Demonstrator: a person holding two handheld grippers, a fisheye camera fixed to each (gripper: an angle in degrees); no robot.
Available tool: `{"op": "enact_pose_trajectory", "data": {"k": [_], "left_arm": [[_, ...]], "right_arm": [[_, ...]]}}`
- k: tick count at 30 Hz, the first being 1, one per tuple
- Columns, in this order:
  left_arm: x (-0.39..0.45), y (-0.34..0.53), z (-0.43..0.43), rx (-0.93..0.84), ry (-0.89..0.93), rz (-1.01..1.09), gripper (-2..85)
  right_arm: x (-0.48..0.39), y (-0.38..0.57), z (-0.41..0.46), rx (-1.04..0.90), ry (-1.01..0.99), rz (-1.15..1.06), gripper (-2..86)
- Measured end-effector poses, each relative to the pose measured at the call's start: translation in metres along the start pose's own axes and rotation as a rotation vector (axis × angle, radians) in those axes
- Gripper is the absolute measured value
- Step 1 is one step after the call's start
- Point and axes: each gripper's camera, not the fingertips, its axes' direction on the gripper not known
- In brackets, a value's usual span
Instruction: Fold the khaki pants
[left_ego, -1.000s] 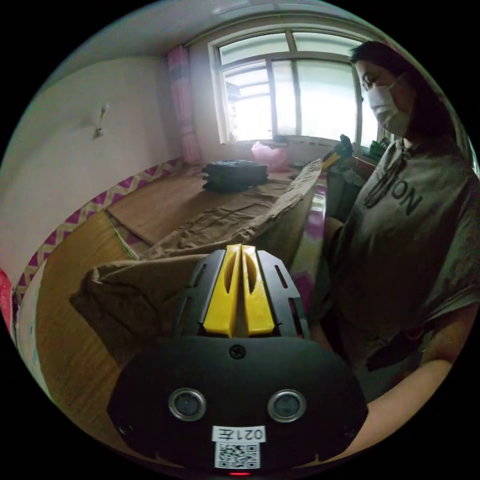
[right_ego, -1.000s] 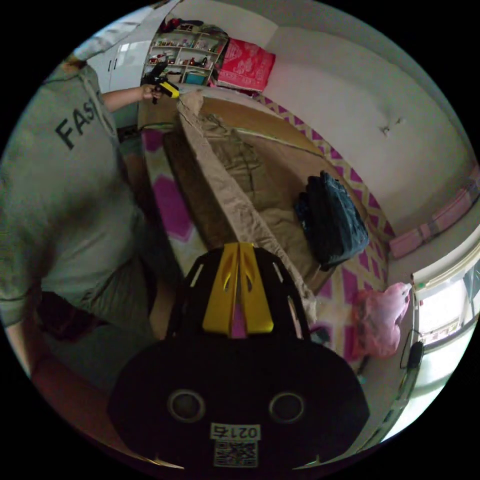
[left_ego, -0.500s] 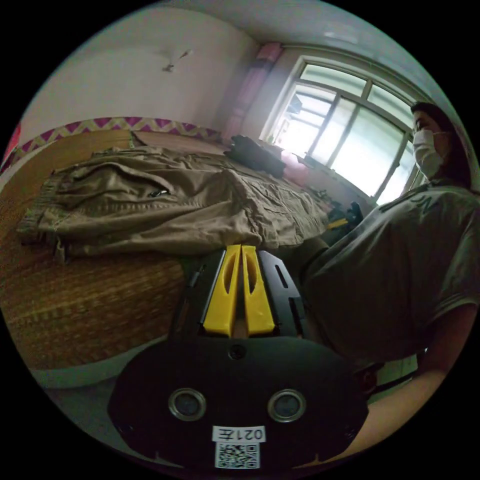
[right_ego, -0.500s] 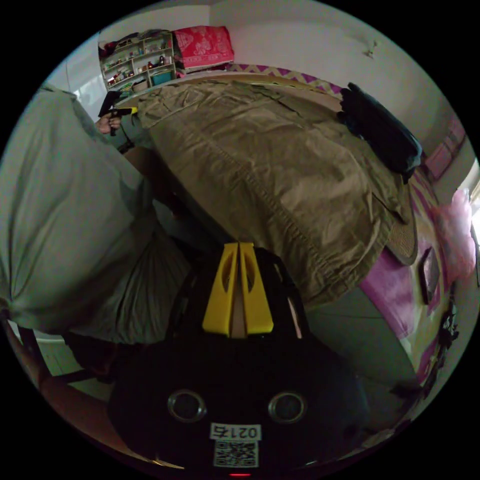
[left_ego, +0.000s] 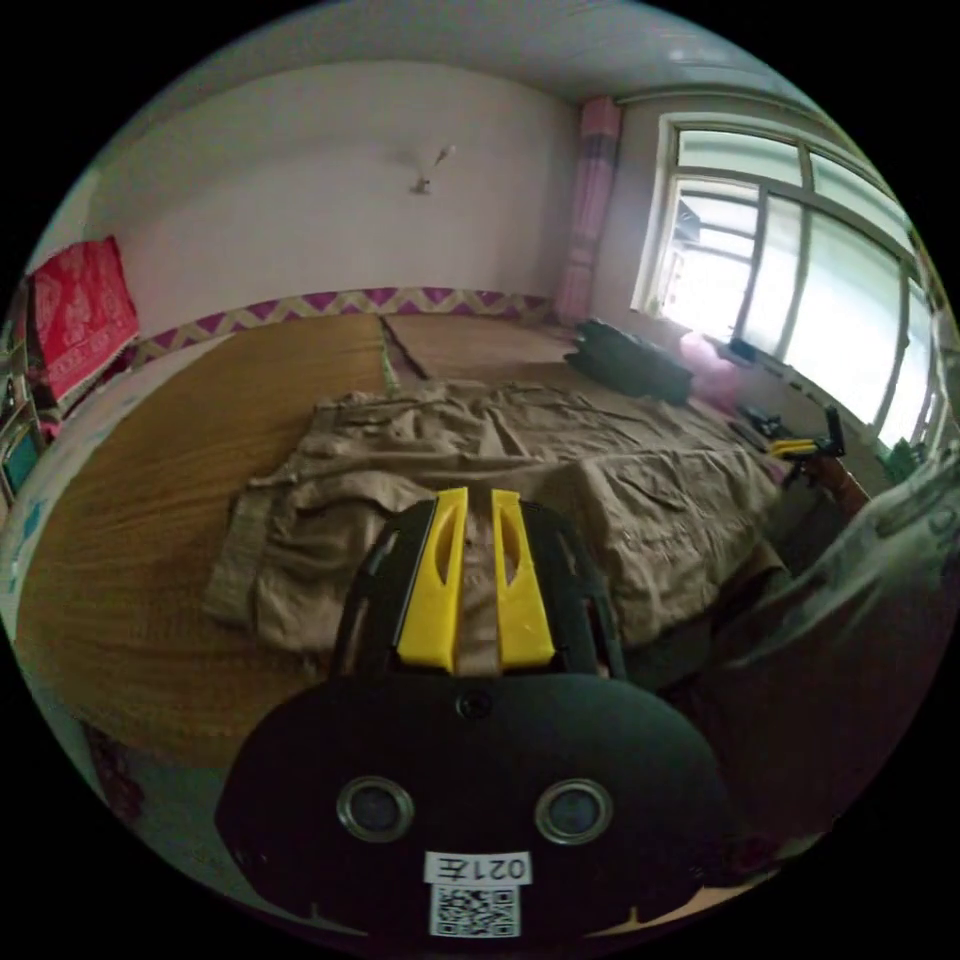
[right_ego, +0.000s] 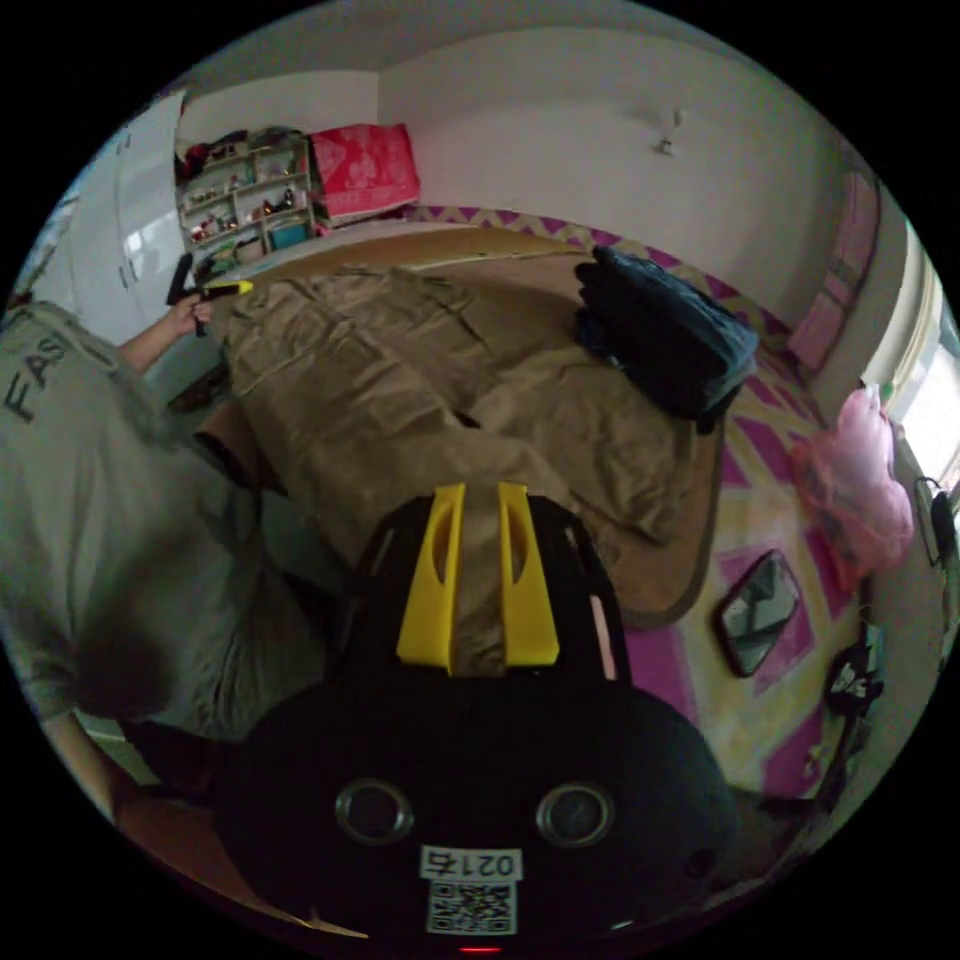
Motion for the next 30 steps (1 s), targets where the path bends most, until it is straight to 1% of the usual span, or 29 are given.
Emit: {"op": "enact_pose_trajectory", "data": {"k": [1,4,5,6,8,9,11,15,18,23,25,26,27,28,30], "left_arm": [[-0.006,-0.006,0.008,-0.027,-0.018,-0.008,3.0],[-0.045,-0.018,0.054,-0.230,-0.129,-0.070,0.8],[-0.065,-0.018,0.066,-0.335,-0.075,-0.140,-0.2],[-0.085,-0.014,0.062,-0.324,0.011,-0.222,-0.6],[-0.108,-0.001,0.054,-0.299,0.109,-0.354,-0.8],[-0.113,0.007,0.047,-0.280,0.126,-0.380,-0.9],[-0.113,0.014,0.035,-0.280,0.106,-0.379,-0.9],[-0.096,0.031,0.011,-0.251,0.000,-0.262,-0.9],[-0.099,0.048,-0.005,-0.190,0.003,-0.275,-0.9],[-0.104,0.056,-0.022,-0.184,0.000,-0.265,-0.9],[-0.101,0.059,-0.032,-0.186,0.006,-0.250,-0.8],[-0.096,0.064,-0.041,-0.159,0.037,-0.245,-0.7],[-0.090,0.070,-0.053,-0.114,0.080,-0.247,-0.5],[-0.087,0.074,-0.059,-0.090,0.100,-0.251,-0.4],[-0.073,0.094,-0.082,-0.016,0.157,-0.286,1.6]], "right_arm": [[0.005,-0.007,0.004,-0.019,0.011,-0.001,6.4],[0.033,-0.031,0.022,-0.065,0.006,0.027,6.0],[0.044,-0.037,0.028,-0.085,0.009,0.044,5.5],[0.055,-0.040,0.035,-0.132,0.039,0.073,4.8],[0.066,-0.039,0.043,-0.214,0.069,0.075,3.1],[0.074,-0.036,0.033,-0.170,0.079,0.092,2.2],[0.088,-0.033,0.020,-0.168,0.065,0.128,1.1],[0.118,-0.027,-0.015,-0.183,0.053,0.190,-0.2],[0.137,-0.022,-0.044,-0.194,0.067,0.174,-0.6],[0.175,-0.018,-0.094,-0.207,0.135,0.174,-0.7],[0.193,-0.010,-0.132,-0.144,0.182,0.235,-0.3],[0.206,0.002,-0.167,-0.037,0.178,0.308,-0.1],[0.218,0.019,-0.203,0.076,0.152,0.394,0.5],[0.224,0.028,-0.220,0.125,0.133,0.435,0.7],[0.242,0.074,-0.276,0.261,0.061,0.606,4.1]]}}
